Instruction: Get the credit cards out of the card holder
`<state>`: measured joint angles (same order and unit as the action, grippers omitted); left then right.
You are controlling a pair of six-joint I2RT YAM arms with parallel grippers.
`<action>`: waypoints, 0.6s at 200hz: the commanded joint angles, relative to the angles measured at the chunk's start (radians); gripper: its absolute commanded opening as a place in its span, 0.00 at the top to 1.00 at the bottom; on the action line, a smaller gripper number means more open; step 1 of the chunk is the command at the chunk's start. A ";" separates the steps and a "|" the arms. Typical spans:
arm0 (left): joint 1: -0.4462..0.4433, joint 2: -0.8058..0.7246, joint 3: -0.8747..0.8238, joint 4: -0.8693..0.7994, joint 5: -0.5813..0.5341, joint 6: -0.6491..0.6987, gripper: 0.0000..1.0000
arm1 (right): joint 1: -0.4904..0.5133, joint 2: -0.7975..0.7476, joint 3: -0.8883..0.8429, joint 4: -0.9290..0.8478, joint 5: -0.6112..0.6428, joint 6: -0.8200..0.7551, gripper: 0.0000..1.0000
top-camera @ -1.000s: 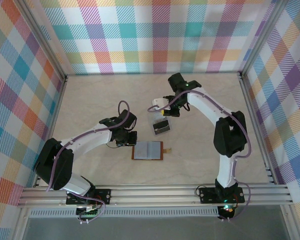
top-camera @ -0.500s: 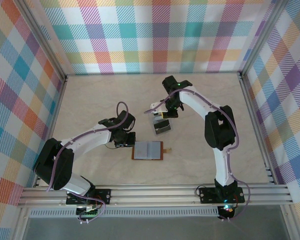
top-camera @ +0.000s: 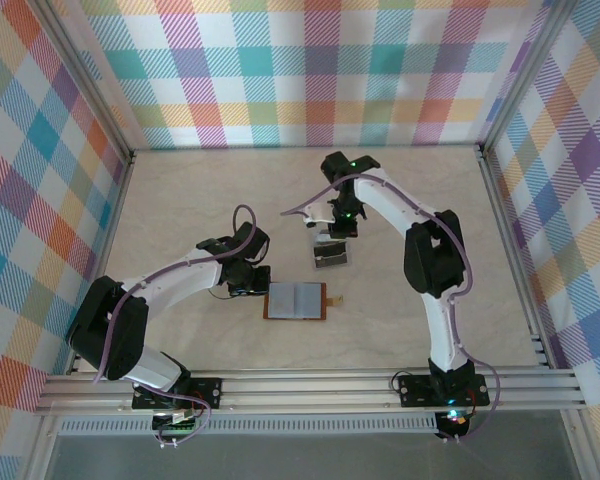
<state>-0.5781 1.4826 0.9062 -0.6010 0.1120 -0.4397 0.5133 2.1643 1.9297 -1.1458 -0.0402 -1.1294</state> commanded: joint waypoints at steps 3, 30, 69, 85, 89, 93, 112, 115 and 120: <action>0.014 -0.041 -0.007 -0.031 0.009 0.024 0.90 | 0.021 0.033 0.022 -0.085 0.019 0.060 1.00; 0.018 -0.048 -0.009 -0.034 0.009 0.025 0.90 | 0.040 0.048 0.038 -0.052 0.008 0.044 0.86; 0.020 -0.054 -0.003 -0.037 0.010 0.019 0.90 | 0.045 0.006 0.020 0.089 0.076 0.071 0.68; 0.021 -0.051 -0.002 -0.040 0.013 0.018 0.90 | 0.045 -0.050 -0.044 0.176 0.102 0.077 0.66; 0.021 -0.050 -0.001 -0.041 0.014 0.019 0.90 | 0.045 -0.065 -0.060 0.197 0.106 0.081 0.65; 0.021 -0.049 0.001 -0.042 0.016 0.018 0.90 | 0.045 -0.078 -0.076 0.219 0.110 0.085 0.64; 0.021 -0.049 0.006 -0.043 0.023 0.021 0.90 | 0.045 -0.124 -0.123 0.276 0.119 0.096 0.63; 0.021 -0.049 0.006 -0.043 0.023 0.020 0.90 | 0.045 -0.130 -0.128 0.282 0.120 0.098 0.63; 0.021 -0.050 0.005 -0.043 0.023 0.019 0.90 | 0.045 -0.136 -0.137 0.290 0.121 0.104 0.63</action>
<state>-0.5705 1.4528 0.9058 -0.6094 0.1169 -0.4294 0.5579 2.1117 1.8305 -0.9546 0.0608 -1.0561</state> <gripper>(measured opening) 0.097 0.368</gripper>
